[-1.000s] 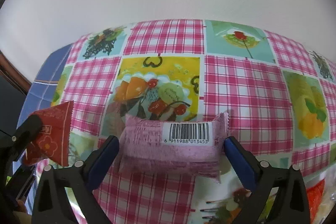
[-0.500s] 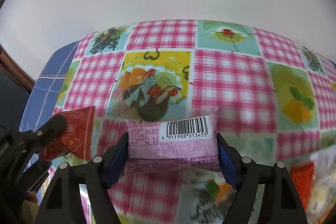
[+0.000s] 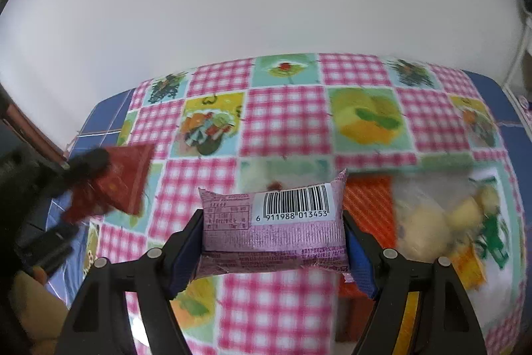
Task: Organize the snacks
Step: 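Carry both packs into the white tray and open both tools to release them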
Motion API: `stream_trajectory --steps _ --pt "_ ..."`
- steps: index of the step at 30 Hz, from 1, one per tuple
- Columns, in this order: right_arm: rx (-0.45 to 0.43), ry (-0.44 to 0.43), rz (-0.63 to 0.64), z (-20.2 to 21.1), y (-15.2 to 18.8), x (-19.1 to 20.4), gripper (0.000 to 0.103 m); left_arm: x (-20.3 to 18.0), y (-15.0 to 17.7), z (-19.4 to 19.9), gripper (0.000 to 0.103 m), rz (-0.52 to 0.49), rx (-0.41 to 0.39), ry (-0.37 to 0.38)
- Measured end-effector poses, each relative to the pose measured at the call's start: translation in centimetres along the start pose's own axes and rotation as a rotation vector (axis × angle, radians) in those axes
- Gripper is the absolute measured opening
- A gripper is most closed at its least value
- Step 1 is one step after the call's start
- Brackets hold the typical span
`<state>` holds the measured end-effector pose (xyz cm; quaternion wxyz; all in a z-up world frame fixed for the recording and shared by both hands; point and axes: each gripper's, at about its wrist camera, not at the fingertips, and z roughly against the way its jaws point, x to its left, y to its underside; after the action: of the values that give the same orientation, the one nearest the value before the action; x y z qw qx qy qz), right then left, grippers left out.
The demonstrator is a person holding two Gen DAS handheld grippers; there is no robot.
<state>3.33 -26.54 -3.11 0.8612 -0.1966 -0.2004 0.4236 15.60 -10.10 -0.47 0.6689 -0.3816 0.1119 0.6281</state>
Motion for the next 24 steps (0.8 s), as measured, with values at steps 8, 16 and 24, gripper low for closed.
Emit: stream_trajectory --steps 8,16,24 --pt "0.019 0.008 -0.044 3.0 2.7 -4.2 0.079 -3.4 4.7 1.5 0.041 -0.089 0.002 0.056" --pt "0.029 0.036 -0.124 4.8 3.9 -9.2 0.079 -4.4 8.3 0.1 0.041 -0.113 0.082 0.076" --pt "0.03 0.157 -0.252 6.1 4.6 -17.2 0.079 -6.9 12.8 -3.0 0.041 -0.175 0.214 0.094"
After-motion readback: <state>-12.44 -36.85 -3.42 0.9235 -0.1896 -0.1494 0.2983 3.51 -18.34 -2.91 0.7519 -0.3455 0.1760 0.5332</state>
